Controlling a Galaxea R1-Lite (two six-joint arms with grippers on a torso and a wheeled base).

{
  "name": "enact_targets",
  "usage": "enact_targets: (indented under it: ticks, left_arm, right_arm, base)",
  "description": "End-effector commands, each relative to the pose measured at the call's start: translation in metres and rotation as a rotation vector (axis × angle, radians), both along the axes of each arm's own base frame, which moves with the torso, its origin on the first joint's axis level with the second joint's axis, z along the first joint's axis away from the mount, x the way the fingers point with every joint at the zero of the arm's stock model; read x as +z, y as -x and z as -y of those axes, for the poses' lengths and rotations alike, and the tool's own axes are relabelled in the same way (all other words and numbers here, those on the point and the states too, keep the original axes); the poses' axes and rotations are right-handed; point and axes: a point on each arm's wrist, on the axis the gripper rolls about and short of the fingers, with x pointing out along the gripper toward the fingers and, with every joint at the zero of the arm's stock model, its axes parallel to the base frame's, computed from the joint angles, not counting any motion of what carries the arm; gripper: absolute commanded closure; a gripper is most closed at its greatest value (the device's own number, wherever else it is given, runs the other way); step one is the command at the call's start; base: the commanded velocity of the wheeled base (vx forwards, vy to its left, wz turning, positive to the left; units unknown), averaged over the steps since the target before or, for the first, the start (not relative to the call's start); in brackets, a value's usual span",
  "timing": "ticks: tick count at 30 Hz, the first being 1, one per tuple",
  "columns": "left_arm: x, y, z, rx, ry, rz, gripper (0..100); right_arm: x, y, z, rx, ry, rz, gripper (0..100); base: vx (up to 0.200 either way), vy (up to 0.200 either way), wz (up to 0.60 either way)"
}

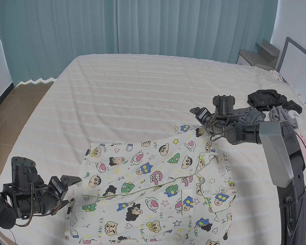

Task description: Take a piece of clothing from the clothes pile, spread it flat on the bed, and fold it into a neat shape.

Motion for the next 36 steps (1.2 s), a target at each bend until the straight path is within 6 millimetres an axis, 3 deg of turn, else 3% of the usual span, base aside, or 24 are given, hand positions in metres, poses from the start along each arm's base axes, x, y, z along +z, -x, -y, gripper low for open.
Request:
enact_targets:
  ticks: [1,6,15,18,21,27,31,36]
  left_arm:
    - [-0.001,0.0,0.0,0.001,-0.001,-0.004,0]
    - [-0.002,-0.001,0.0,0.001,-0.002,-0.01,0]
    - [0.002,-0.008,0.0,0.007,-0.004,0.015,0]
    - [0.016,-0.037,-0.003,0.029,0.002,0.114,0]
    - [0.028,-0.082,-0.012,0.035,-0.085,0.207,0]
    - [0.021,-0.162,-0.02,-0.058,-0.239,0.13,0]
    - [0.026,-0.189,-0.019,-0.195,-0.192,0.109,0]
    - [-0.003,-0.199,-0.018,-0.354,-0.327,0.069,0]
  right_arm:
    - [-0.002,0.001,0.002,-0.004,0.008,-0.017,0]
    - [-0.02,0.022,0.005,0.011,0.047,-0.123,0]
    - [-0.021,0.065,0.023,0.089,0.103,-0.235,0]
    - [-0.013,0.083,0.033,0.103,0.095,-0.19,0]
    - [-0.01,0.097,0.046,0.091,0.08,-0.15,0]
    - [-0.022,0.132,0.07,0.054,0.072,-0.118,0]
    - [-0.028,0.153,0.081,0.037,0.059,-0.064,0]
    - [-0.035,0.176,0.085,0.039,0.05,-0.013,0]
  base:
    - [0.0,0.0,0.0]
    - [0.0,0.0,0.0]
    - [0.0,0.0,0.0]
    - [0.0,0.0,0.0]
    - [0.0,0.0,0.0]
    - [0.0,0.0,0.0]
    - [0.0,0.0,0.0]
    - [0.0,0.0,0.0]
